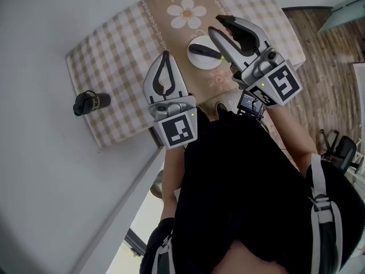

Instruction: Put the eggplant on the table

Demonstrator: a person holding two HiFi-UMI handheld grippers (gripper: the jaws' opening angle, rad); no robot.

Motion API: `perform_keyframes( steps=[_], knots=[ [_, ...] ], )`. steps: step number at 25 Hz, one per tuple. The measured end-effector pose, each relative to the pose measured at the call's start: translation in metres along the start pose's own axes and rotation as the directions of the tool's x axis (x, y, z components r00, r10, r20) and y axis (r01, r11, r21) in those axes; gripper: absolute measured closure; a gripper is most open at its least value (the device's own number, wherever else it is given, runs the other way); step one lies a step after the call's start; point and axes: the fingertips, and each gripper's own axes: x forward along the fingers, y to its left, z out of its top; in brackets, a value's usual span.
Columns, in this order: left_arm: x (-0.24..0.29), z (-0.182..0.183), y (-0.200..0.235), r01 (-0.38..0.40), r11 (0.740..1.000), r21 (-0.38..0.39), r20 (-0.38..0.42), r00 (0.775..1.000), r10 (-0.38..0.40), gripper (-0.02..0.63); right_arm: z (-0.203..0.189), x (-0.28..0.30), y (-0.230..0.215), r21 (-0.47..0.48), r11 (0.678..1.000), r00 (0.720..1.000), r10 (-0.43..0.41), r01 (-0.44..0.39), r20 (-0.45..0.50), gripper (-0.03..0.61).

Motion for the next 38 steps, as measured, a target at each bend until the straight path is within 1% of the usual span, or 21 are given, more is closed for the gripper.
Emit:
perform_keyframes(
  steps=[2, 7, 8, 9, 10, 13, 15, 16, 20, 26, 32, 38],
  knots=[
    [0.0, 0.002, -0.005, 0.004, 1.0, 0.004, 0.01, 1.0, -0.004, 0.605, 0.005, -0.006, 0.004, -0.02, 1.0, 1.0, -0.006, 0.007, 0.021, 0.452],
    [0.001, 0.001, -0.013, 0.028, 1.0, 0.006, 0.012, 1.0, -0.028, 0.606, -0.003, -0.012, 0.013, -0.106, 0.994, 1.0, -0.024, 0.024, -0.004, 0.451],
    [0.001, 0.0, -0.015, 0.034, 0.999, 0.002, 0.008, 0.999, -0.034, 0.606, -0.006, -0.014, 0.014, -0.12, 0.992, 0.999, -0.029, 0.028, -0.012, 0.47],
    [0.002, -0.001, -0.016, 0.04, 0.999, -0.004, 0.005, 0.999, -0.04, 0.606, -0.01, -0.015, 0.014, -0.13, 0.991, 0.999, -0.032, 0.029, -0.022, 0.522],
    [0.001, -0.003, -0.018, 0.046, 0.999, -0.012, 0.003, 0.999, -0.046, 0.605, -0.014, -0.017, 0.015, -0.134, 0.991, 0.999, -0.031, 0.027, -0.032, 0.523],
    [0.0, -0.005, -0.024, 0.063, 0.998, -0.03, 0.002, 0.998, -0.063, 0.606, -0.026, -0.021, 0.015, -0.131, 0.991, 0.998, -0.027, 0.019, -0.058, 0.523],
    [0.0, -0.006, -0.027, 0.072, 0.997, -0.034, -0.001, 0.997, -0.073, 0.606, -0.031, -0.024, 0.011, -0.124, 0.992, 0.997, -0.038, 0.03, -0.068, 0.525],
    [0.0, -0.008, -0.029, 0.077, 0.996, -0.036, -0.004, 0.997, -0.077, 0.606, -0.034, -0.025, 0.009, -0.122, 0.992, 0.996, -0.048, 0.039, -0.071, 0.572],
    [-0.002, -0.013, -0.036, 0.093, 0.995, -0.044, -0.012, 0.996, -0.094, 0.606, -0.046, -0.029, 0.005, -0.112, 0.992, 0.994, -0.066, 0.055, -0.091, 0.572],
    [-0.004, -0.024, -0.042, 0.11, 0.992, -0.059, -0.025, 0.993, -0.112, 0.606, -0.065, -0.03, 0.007, -0.108, 0.993, 0.988, -0.062, 0.047, -0.141, 0.574],
    [-0.004, -0.033, -0.047, 0.119, 0.991, -0.055, -0.037, 0.992, -0.121, 0.606, -0.069, -0.033, 0.006, -0.098, 0.994, 0.986, -0.063, 0.048, -0.152, 0.575],
    [-0.005, -0.035, -0.048, 0.118, 0.99, -0.077, -0.041, 0.992, -0.121, 0.606, -0.074, -0.036, 0.006, -0.1, 0.993, 0.983, -0.071, 0.054, -0.172, 0.575]
  ],
)
